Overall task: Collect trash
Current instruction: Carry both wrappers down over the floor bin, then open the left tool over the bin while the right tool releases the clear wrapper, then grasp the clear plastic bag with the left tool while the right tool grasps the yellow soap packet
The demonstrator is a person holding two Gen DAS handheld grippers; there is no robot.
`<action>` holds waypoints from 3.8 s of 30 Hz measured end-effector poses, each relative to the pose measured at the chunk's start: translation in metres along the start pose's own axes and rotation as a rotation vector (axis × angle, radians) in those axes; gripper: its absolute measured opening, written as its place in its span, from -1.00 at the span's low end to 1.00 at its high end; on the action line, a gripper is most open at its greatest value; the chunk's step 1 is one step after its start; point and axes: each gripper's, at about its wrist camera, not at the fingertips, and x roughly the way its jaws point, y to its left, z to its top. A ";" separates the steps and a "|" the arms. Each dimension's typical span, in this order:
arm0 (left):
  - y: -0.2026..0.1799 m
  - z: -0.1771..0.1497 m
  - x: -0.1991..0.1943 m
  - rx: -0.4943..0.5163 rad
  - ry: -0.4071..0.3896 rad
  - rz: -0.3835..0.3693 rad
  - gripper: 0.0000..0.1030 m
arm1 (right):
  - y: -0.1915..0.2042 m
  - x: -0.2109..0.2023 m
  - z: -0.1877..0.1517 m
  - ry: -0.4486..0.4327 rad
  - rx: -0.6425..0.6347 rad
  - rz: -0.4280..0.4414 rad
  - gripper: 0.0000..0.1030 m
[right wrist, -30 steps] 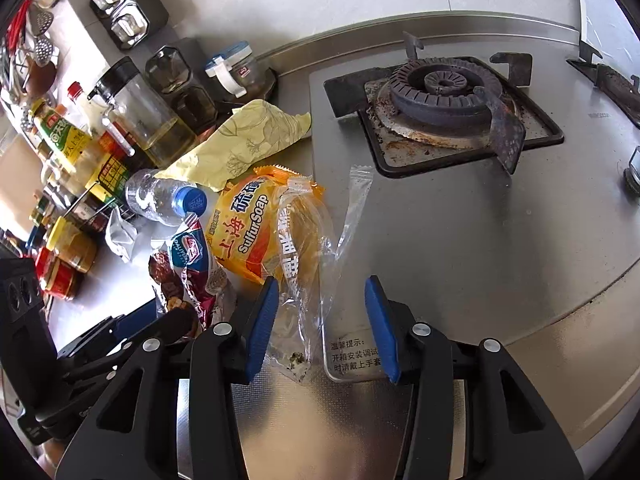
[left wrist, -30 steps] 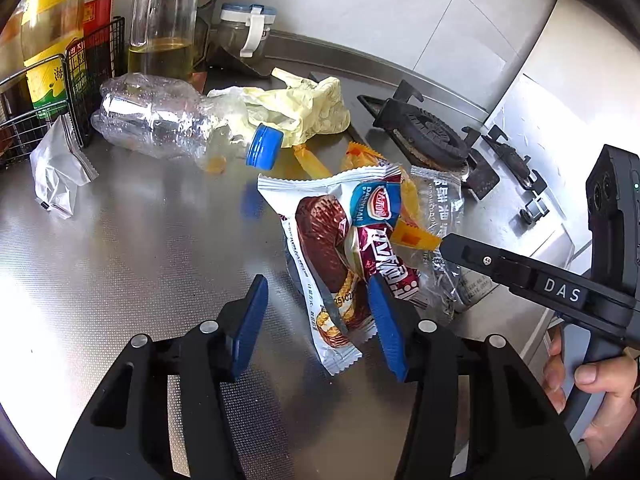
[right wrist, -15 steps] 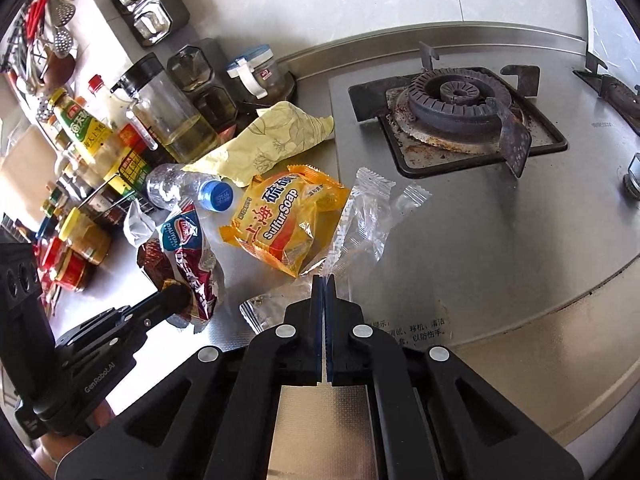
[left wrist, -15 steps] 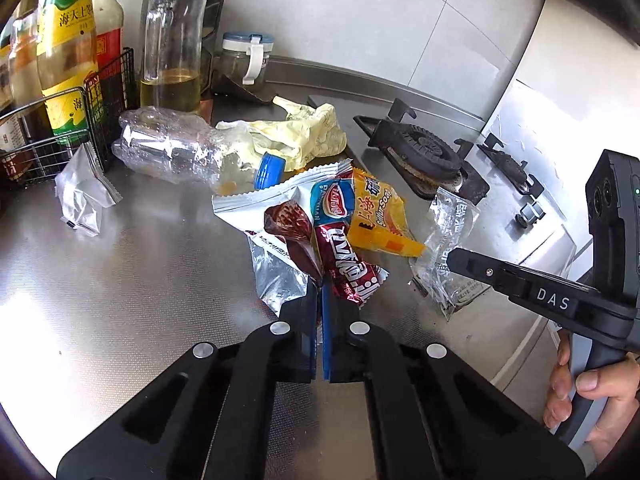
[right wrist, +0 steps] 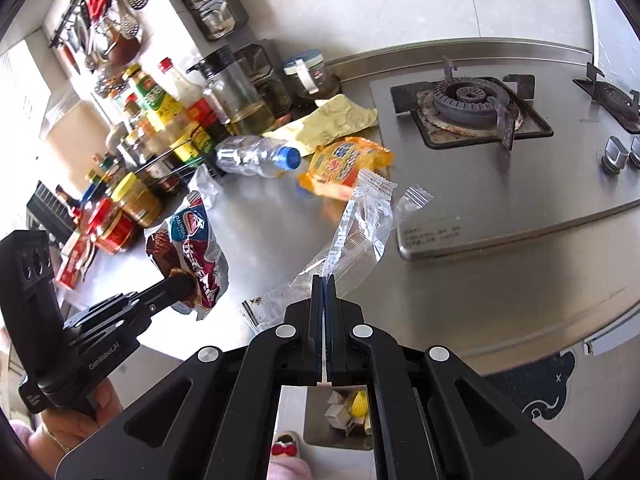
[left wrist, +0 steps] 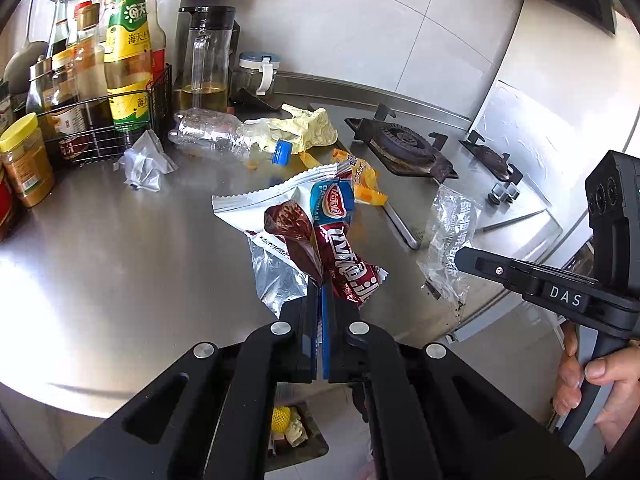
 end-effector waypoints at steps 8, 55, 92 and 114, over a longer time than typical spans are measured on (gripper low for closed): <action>0.000 -0.058 -0.052 -0.008 0.010 0.027 -1.00 | 0.027 -0.012 -0.059 0.084 -0.053 0.061 -0.95; 0.118 -0.338 0.212 -0.290 0.580 0.038 -0.90 | -0.059 0.305 -0.272 0.593 0.203 -0.139 -0.94; 0.042 -0.137 -0.011 -0.095 0.143 0.069 0.84 | -0.016 0.036 -0.108 0.202 0.193 -0.031 0.93; 0.101 0.033 -0.037 -0.145 -0.092 0.145 0.84 | 0.014 0.027 0.046 -0.117 -0.091 -0.184 0.93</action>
